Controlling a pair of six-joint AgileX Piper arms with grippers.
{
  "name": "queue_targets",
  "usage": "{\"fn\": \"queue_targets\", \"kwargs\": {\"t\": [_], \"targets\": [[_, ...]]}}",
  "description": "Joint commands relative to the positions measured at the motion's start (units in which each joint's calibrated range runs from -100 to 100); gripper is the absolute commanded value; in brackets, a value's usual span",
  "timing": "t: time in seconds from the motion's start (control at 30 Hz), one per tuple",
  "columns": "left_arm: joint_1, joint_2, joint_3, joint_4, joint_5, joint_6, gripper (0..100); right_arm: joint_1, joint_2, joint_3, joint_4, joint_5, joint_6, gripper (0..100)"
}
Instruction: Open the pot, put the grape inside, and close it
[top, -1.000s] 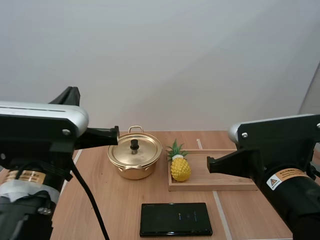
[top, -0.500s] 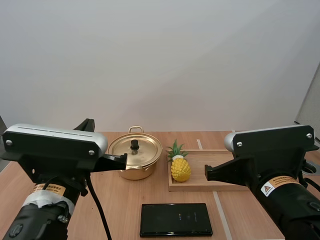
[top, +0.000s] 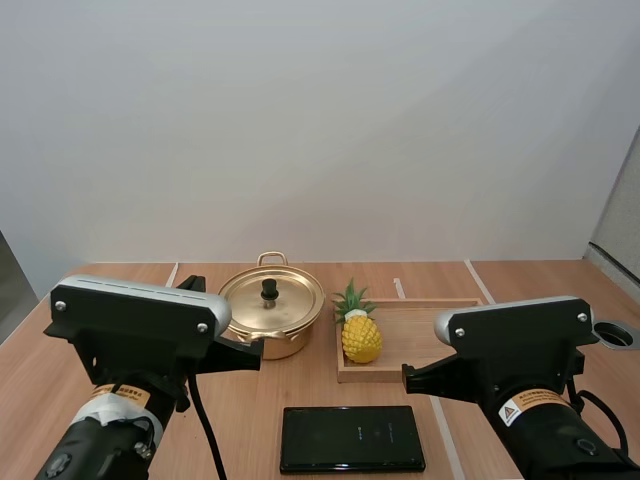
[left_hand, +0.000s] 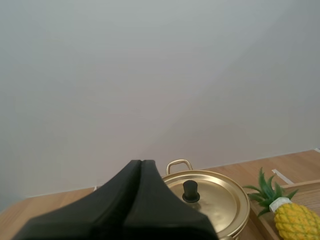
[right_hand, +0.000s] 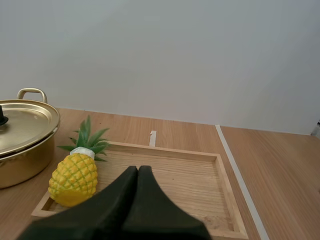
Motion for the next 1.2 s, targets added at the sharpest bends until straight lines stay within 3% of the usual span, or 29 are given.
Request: {"fn": "queue_targets", "kwargs": {"t": [0.0,0.4,0.67,1.17], "targets": [[0.08,-0.3,2.8,-0.5,-4.4,0.2,0,0.0,-0.4,2.1,-0.4,-4.0,0.1,0],[0.08,-0.3,4.6,-0.8,-1.2,-0.2,0,0.0,-0.4,2.9,0.5,0.7,0.1,0],[0.08,-0.3,4.6,0.0,15.4,-0.2,0,0.0,-0.4,2.9,0.5,5.0,0.2,0],[0.08,-0.3,4.6,-0.3,13.3,0.0,0,0.3,-0.4,2.9,0.5,5.0,0.2,0]]}}
